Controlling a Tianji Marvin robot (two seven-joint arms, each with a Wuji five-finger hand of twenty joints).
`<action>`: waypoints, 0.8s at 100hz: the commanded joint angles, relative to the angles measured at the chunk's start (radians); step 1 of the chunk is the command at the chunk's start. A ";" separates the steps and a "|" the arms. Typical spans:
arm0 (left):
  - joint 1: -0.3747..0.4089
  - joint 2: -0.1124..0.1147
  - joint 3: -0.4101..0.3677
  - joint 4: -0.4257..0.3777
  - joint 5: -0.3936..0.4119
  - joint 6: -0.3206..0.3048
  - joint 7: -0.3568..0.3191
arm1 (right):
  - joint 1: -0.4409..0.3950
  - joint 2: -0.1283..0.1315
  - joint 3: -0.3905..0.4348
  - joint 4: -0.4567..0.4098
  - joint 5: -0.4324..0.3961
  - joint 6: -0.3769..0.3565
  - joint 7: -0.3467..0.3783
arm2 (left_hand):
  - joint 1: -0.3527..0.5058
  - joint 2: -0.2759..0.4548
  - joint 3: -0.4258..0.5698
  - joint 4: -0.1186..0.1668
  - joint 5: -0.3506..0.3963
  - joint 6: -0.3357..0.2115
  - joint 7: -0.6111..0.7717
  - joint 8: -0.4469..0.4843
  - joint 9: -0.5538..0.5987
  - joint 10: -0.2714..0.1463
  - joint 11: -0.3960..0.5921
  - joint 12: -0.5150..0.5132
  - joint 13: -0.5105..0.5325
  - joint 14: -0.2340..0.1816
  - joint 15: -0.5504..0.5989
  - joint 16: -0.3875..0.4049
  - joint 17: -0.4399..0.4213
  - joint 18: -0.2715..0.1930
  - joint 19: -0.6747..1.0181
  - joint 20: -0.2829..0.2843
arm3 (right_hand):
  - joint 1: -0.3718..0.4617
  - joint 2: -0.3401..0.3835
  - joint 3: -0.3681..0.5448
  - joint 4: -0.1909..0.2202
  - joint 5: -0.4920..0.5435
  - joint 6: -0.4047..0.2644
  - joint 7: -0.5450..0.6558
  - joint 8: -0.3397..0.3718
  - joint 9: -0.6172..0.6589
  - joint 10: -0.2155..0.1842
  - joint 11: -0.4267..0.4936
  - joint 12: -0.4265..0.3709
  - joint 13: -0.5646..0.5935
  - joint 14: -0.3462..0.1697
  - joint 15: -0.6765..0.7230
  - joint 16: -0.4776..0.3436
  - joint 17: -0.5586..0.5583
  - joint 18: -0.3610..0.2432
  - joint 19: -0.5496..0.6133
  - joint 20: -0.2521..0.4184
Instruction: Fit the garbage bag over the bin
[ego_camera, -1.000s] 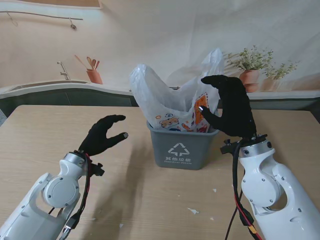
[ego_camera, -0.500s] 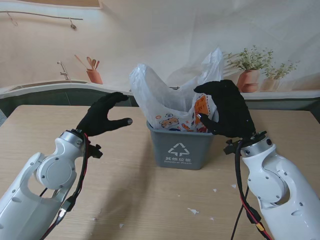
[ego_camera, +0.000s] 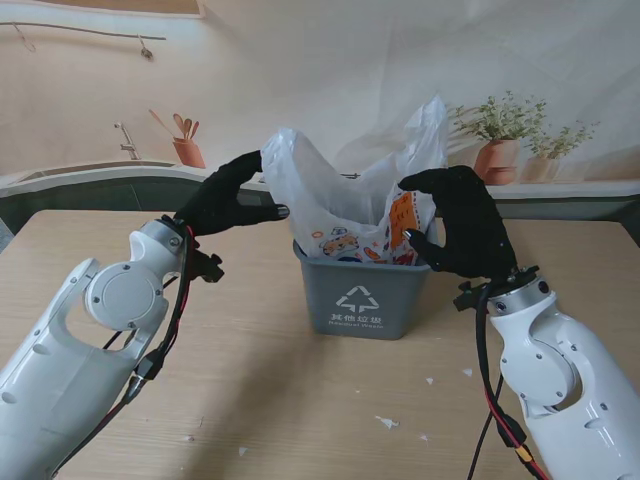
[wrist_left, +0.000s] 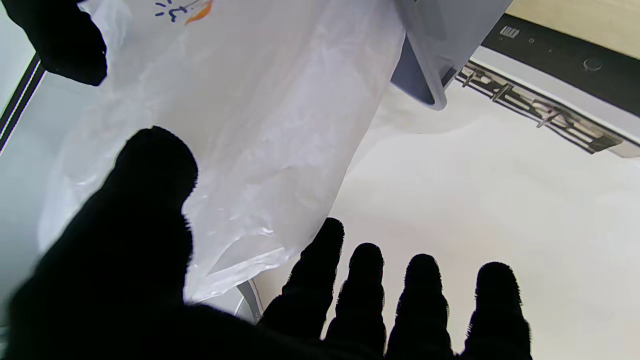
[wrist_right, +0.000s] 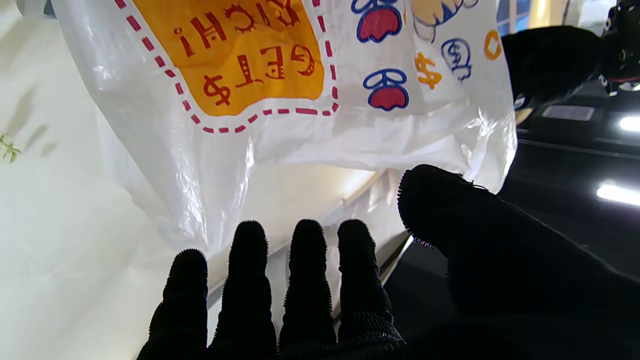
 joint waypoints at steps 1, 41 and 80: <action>-0.011 -0.012 0.007 0.002 0.015 -0.009 0.000 | -0.001 -0.002 0.000 0.007 -0.006 -0.005 0.017 | -0.013 -0.034 0.005 -0.041 0.005 -0.030 0.010 0.008 -0.028 -0.046 -0.022 -0.002 -0.043 -0.030 -0.023 0.012 -0.012 -0.018 -0.036 0.027 | -0.022 -0.029 0.034 0.027 -0.025 -0.024 0.009 -0.007 -0.012 -0.020 0.026 0.012 0.017 -0.002 0.009 0.013 0.003 0.012 0.016 0.026; -0.023 -0.018 0.020 -0.002 -0.028 -0.031 0.010 | 0.014 0.003 -0.005 0.001 -0.036 -0.033 0.013 | -0.019 -0.048 0.034 -0.044 -0.002 -0.020 0.008 0.008 -0.031 -0.050 -0.035 -0.003 -0.047 -0.033 -0.037 0.005 -0.019 -0.017 -0.085 0.043 | -0.014 -0.038 0.045 0.026 -0.024 -0.039 0.013 -0.017 -0.011 -0.048 0.024 0.007 0.024 0.000 0.014 0.015 0.005 0.017 0.014 0.025; -0.056 -0.009 0.043 0.023 -0.023 -0.035 -0.036 | 0.085 0.024 -0.024 -0.017 -0.066 -0.078 0.120 | -0.013 -0.133 0.141 -0.061 -0.010 -0.002 -0.026 -0.011 -0.041 -0.060 -0.077 0.000 -0.051 -0.039 -0.065 -0.003 -0.016 -0.015 -0.178 0.082 | -0.010 -0.116 0.160 0.015 0.052 -0.088 0.017 -0.033 0.058 -0.091 0.004 0.002 0.046 -0.001 0.012 0.015 0.023 0.026 0.010 0.013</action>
